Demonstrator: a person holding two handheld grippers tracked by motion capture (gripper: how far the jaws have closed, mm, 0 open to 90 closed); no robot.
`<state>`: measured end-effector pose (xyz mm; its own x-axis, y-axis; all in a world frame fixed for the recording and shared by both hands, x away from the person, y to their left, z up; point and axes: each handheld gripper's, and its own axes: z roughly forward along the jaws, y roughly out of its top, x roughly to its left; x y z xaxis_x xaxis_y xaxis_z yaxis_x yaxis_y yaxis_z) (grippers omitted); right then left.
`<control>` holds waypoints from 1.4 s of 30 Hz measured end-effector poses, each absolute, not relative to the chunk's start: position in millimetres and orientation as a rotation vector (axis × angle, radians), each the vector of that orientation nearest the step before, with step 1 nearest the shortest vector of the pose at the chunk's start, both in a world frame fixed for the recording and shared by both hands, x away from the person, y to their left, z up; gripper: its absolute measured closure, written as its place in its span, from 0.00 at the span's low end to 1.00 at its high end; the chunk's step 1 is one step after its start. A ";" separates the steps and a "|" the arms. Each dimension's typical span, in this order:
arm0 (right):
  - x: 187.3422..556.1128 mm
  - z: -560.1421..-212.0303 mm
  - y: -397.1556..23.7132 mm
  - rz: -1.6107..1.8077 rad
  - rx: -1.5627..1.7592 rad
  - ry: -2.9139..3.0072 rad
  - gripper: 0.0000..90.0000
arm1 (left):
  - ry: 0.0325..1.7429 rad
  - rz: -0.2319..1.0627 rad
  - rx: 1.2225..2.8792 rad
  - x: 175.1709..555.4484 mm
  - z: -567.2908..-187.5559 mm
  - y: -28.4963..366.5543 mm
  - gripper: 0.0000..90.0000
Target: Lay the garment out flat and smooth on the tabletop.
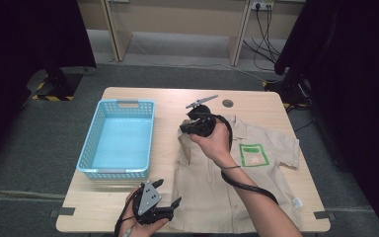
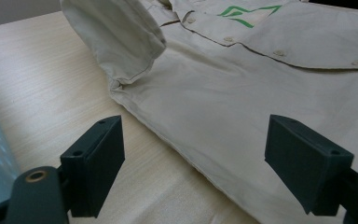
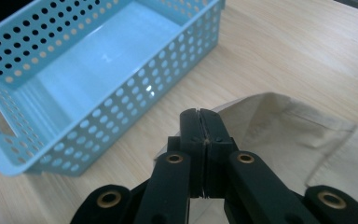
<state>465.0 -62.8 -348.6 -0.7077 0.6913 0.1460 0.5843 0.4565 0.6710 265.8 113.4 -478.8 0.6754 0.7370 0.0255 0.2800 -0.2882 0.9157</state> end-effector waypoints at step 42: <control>461.9 -362.3 -204.5 0.946 1.328 2.368 0.57 | 0.819 0.545 1.851 266.5 -478.9 114.4 0.20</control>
<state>461.9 -204.5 -362.3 -0.5456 0.8341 0.0819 0.6609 0.3680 0.6540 266.5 114.4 -478.9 0.6692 0.7430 0.0068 0.2931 -0.2724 0.9165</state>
